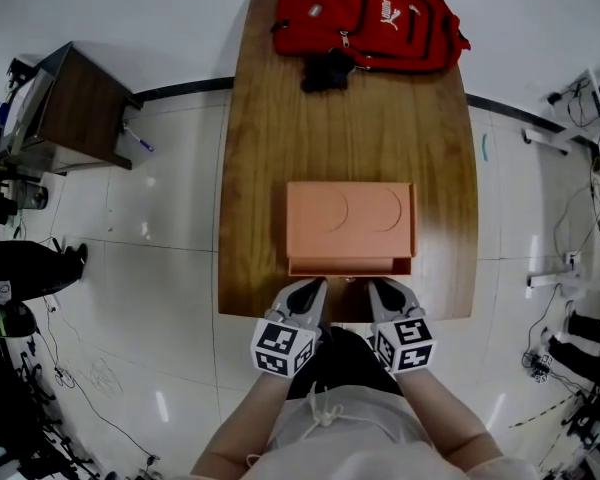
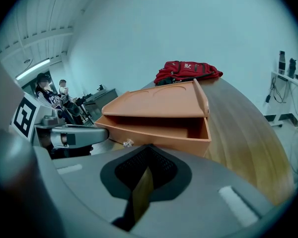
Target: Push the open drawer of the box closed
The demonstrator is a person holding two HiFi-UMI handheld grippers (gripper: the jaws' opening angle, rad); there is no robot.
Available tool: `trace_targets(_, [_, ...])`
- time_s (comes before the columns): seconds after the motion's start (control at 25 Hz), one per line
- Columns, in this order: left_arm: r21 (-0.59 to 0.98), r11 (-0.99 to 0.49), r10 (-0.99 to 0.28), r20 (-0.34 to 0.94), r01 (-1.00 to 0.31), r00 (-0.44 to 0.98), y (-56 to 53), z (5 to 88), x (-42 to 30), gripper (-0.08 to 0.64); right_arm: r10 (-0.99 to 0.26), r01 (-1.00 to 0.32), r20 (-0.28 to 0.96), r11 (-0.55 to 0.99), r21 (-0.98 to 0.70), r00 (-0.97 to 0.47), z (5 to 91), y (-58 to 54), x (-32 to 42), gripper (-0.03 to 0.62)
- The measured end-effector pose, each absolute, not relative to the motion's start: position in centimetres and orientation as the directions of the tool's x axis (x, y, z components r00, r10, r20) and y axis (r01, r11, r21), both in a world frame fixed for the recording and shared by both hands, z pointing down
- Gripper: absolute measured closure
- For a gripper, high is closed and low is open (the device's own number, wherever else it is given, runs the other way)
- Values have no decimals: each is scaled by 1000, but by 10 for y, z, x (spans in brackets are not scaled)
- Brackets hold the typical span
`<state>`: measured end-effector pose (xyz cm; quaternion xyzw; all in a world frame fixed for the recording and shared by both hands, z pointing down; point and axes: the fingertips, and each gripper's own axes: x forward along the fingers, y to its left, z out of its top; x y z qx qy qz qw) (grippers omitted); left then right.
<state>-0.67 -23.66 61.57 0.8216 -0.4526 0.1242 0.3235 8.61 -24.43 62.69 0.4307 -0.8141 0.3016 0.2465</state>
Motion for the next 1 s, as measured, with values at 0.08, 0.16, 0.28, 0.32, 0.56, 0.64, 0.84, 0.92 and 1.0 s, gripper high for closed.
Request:
trace_targets(0.08, [421,-385,-664,491,-821,563,-246,613,-8,554,-554,-854,665,441,-276,-501,626,-253,86,588])
trace_targets(0.16, [425,-384,-667,487,-820,564,-253,610,-11,554,-558,-857,664,434,-278,-498,624,-261,82,588])
trace_targets(0.28, [421,-386,-666,488,-821,563,-262,608,-13,554,-564,-860,662,427,-279,-494,623,-270,79,588])
trace_targets(0.32, [419,-387,-666,490,-822,563,-266,608,-13,554,-565,-861,662,425,-279,-493,623,-274,79,588])
trace_targets(0.56, [417,-398,-653,497,-817,572,-273,610,-13,554,-568,-868,665,409,-283,-485,625,-281,77,588])
trace_targets(0.64, [417,-398,-654,496,-817,571,-273,610,-13,554,-572,-871,666,404,-281,-480,625,-281,78,588])
trace_targets(0.84, [401,-389,-685,476,-830,551,-271,595,-18,554,-574,-873,663,386,-299,-481,614,-276,81,588])
trace_targets(0.92, [396,-389,-705,453,-832,546,-270,581,-18,554,-586,-868,644,383,-316,-492,601,-274,83,588])
trace_targets(1.0, [375,-414,-732,405,-829,549,-265,556,-15,554,-624,-860,593,404,-312,-509,578,-270,84,588])
